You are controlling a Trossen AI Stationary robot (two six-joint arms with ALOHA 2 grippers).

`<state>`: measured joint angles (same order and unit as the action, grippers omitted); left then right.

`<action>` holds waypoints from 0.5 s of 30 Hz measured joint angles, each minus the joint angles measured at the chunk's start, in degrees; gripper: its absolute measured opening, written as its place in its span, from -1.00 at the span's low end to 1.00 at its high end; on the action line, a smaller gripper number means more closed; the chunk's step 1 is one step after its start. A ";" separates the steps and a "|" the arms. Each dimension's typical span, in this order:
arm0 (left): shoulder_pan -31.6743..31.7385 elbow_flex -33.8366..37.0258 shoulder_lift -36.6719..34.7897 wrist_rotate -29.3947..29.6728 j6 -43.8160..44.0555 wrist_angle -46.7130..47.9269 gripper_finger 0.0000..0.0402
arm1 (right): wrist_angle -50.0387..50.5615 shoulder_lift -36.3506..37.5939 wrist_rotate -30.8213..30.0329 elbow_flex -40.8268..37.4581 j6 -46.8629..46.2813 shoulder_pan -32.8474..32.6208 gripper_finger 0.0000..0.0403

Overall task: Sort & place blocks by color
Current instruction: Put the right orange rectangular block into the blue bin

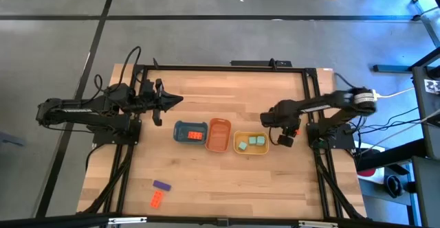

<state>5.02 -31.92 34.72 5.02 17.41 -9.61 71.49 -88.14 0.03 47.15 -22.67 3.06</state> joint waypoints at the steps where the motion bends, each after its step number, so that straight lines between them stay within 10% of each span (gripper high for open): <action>1: 0.00 0.00 0.00 0.00 0.00 0.00 -1.00 | -0.39 2.31 0.60 0.65 -1.82 -1.64 -0.53; 8: 0.00 0.00 -0.02 -0.43 0.00 0.13 -1.00 | -27.74 16.75 3.55 1.54 -18.06 -13.32 -0.53; 15: -0.02 0.00 0.01 -1.62 0.00 0.16 -1.00 | -71.40 14.65 -10.33 1.35 -11.95 -17.63 -0.53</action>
<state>4.99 -31.92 34.73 3.39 17.41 -9.45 0.09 -73.49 -10.31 48.49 -34.63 -14.57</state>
